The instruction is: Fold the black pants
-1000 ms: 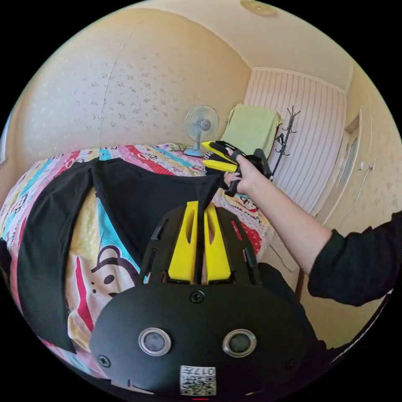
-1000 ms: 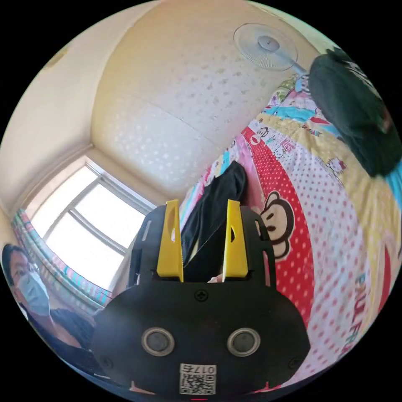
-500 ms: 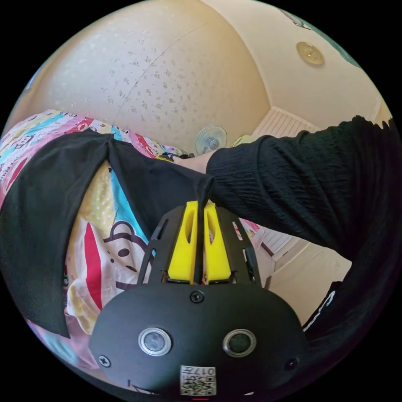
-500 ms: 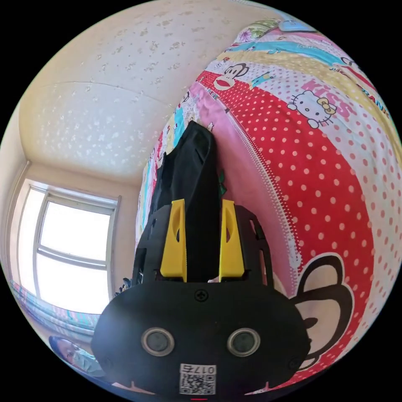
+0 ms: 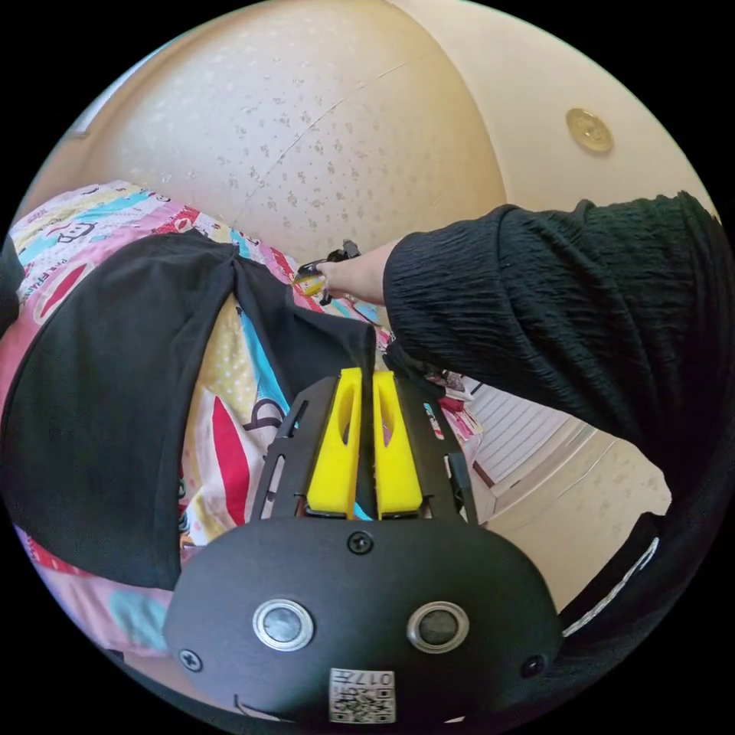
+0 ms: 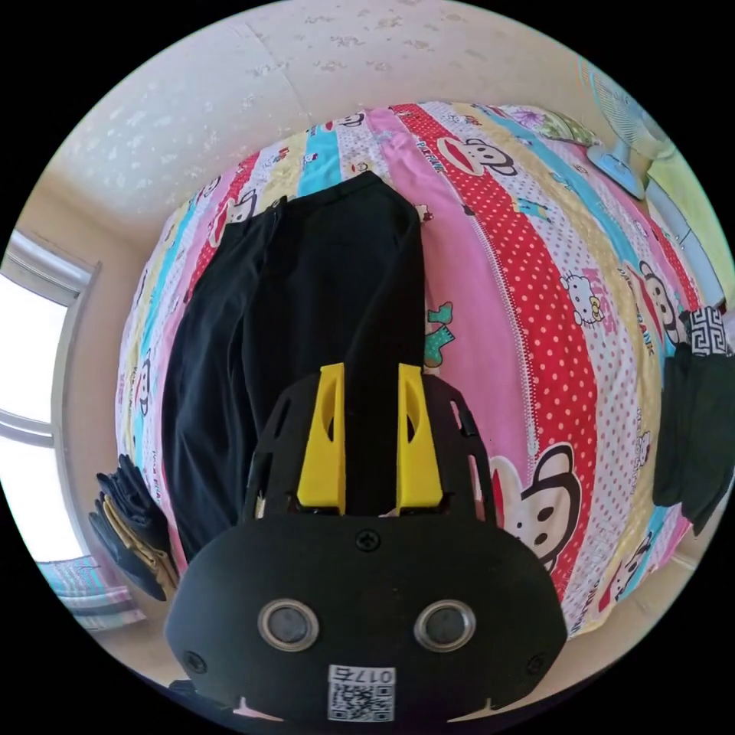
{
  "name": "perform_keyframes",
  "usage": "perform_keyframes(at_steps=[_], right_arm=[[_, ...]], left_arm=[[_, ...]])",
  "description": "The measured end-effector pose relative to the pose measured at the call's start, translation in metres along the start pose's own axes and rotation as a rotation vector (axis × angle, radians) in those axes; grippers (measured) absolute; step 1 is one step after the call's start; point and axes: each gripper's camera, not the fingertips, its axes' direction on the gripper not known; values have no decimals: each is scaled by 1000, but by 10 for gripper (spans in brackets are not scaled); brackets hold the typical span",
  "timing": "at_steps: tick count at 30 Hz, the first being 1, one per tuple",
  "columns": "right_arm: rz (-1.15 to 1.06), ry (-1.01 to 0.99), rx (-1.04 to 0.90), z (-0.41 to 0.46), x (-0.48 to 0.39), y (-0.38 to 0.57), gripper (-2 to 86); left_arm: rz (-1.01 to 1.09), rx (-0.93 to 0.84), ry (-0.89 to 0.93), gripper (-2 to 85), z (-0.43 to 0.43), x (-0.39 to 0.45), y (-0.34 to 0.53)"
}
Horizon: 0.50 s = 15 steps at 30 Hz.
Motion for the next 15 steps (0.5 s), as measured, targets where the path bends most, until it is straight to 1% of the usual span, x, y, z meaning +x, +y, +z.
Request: perform_keyframes(at_steps=[5,7,9,10,12,13,15], right_arm=[[-10,-13,7,43,-30,11,119],[-8,69,-23,57,-40,13,121],[-26,271,-37,71,-52,17,114],[-40,313,-40,74,-55,18,112],[-106,430,-74,86,-65,22,78],[-117,454,-80,87,-67,23,63],[-141,563,-36,82,-72,30,30]], left_arm=[[28,-18,-5,15,0,2,3],[47,-22,-9,16,1,8,5],[60,-22,-9,16,1,13,7],[67,-21,-5,16,0,16,8],[81,-23,9,15,0,20,9],[88,-24,14,13,0,22,9],[92,-19,15,11,-2,24,10]])
